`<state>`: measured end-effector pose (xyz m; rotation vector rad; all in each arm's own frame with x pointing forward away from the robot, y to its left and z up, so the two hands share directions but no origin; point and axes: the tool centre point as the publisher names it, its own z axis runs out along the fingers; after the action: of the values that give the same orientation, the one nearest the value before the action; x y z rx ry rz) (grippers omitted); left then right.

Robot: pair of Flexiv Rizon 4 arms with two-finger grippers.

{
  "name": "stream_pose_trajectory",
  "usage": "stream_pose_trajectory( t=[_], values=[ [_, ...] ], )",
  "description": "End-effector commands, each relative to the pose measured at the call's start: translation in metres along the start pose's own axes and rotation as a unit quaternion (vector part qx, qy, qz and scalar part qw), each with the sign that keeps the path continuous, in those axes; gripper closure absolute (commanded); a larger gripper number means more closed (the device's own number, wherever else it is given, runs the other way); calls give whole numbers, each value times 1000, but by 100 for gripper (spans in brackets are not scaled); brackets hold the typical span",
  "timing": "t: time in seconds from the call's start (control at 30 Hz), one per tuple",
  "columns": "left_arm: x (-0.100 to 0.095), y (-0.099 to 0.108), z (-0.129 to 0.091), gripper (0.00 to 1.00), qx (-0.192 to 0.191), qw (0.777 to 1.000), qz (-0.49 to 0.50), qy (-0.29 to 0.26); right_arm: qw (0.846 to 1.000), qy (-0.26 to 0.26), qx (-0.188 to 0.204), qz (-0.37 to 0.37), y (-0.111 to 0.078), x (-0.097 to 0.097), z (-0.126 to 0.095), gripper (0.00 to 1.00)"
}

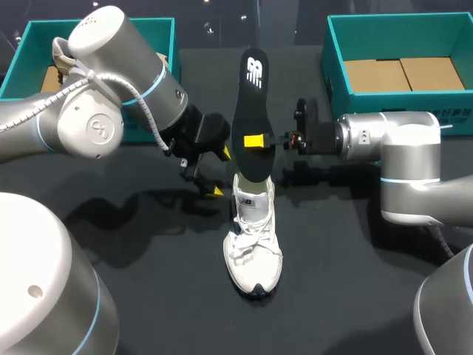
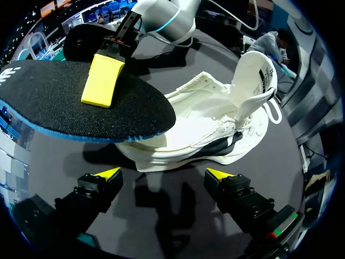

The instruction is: Take the shoe out of the shoebox, open the shoe tongue, remove and reinsert the insole, then place the shoe into the shoebox

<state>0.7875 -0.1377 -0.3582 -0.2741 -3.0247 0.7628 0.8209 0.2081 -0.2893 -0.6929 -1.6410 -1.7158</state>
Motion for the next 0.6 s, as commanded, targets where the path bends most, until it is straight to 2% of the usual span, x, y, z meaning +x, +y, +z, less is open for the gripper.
stream_pose_trajectory(
  t=[0.03, 0.6],
  values=[
    [-2, -4, 9, 0, 1, 1000, 4, 1, 1000, 4, -6, -4, -3, -3, 4, 100],
    [-1, -11, 14, 0, -3, 1000, 16, -3, 999, 8, -31, -34, -2, -1, 0, 100]
  ],
)
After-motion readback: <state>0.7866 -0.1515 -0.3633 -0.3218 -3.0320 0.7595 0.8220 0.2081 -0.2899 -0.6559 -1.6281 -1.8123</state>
